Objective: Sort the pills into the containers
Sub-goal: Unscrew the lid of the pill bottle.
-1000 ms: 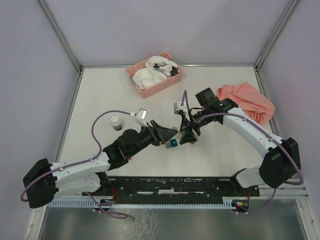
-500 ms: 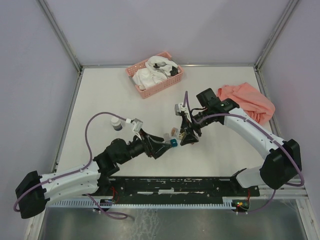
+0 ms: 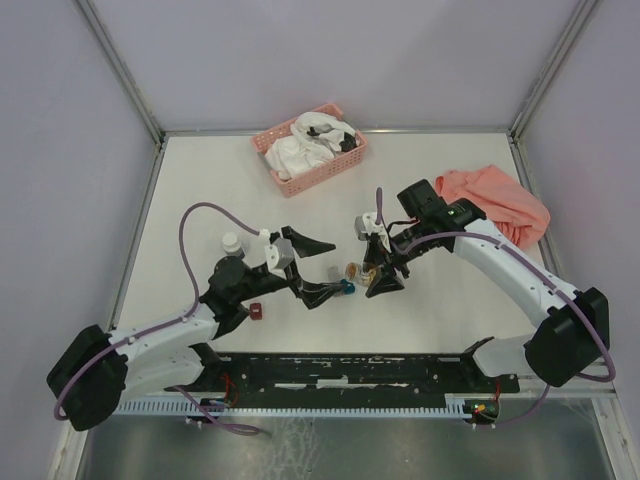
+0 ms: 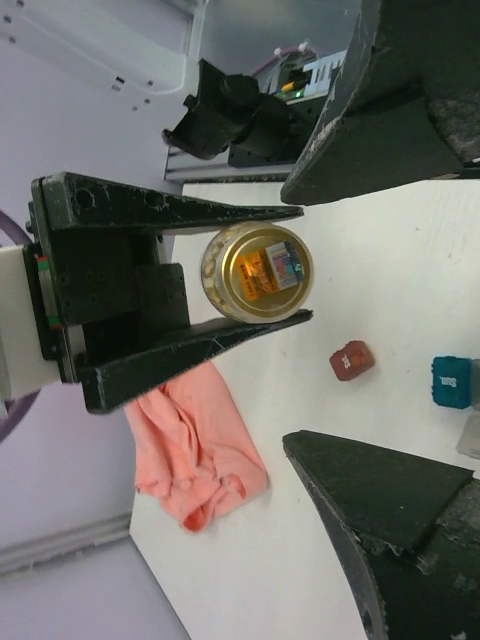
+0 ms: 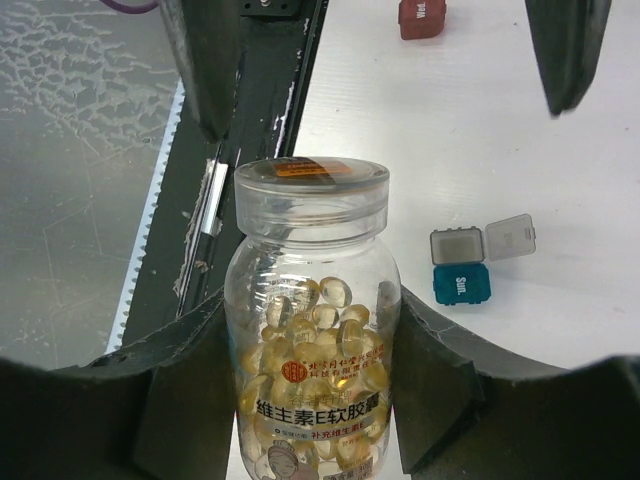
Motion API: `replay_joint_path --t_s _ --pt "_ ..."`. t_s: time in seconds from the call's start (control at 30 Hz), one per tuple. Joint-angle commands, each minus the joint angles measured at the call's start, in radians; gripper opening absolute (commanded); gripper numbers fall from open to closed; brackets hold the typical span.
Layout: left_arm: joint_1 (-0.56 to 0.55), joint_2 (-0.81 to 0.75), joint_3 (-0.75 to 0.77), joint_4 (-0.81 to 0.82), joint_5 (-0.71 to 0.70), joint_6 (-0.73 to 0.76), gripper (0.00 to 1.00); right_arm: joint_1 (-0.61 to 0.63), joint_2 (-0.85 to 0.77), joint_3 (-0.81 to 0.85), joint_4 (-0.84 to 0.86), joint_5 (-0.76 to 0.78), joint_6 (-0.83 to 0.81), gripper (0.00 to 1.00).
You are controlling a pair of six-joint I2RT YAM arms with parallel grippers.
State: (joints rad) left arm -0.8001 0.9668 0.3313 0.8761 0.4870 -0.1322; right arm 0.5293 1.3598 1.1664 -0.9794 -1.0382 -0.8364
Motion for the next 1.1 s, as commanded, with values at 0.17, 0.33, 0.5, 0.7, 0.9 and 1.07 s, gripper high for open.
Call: replay_joint_path --t_s 0.17,0.33,0.5,0.7,0.9,1.07 --pt "0.019 0.148 0.143 0.105 0.235 0.062 0.95 -0.003 -0.033 0.018 -0.027 -0.052 -0.050 0.02" --pt "0.018 0.153 0.144 0.103 0.229 0.051 0.92 -0.003 -0.028 0.019 -0.026 -0.050 -0.049 0.02" --pt "0.018 0.170 0.145 0.104 0.200 0.018 0.87 -0.002 -0.025 0.021 -0.026 -0.049 -0.043 0.02" --pt "0.015 0.186 0.160 0.104 0.175 -0.002 0.81 -0.002 -0.020 0.021 -0.023 -0.048 -0.037 0.02" --pt "0.010 0.203 0.169 0.106 0.171 -0.045 0.73 -0.002 -0.015 0.021 -0.022 -0.048 -0.034 0.02" --pt "0.002 0.215 0.169 0.109 0.176 -0.056 0.67 -0.002 -0.013 0.021 -0.021 -0.048 -0.033 0.02"
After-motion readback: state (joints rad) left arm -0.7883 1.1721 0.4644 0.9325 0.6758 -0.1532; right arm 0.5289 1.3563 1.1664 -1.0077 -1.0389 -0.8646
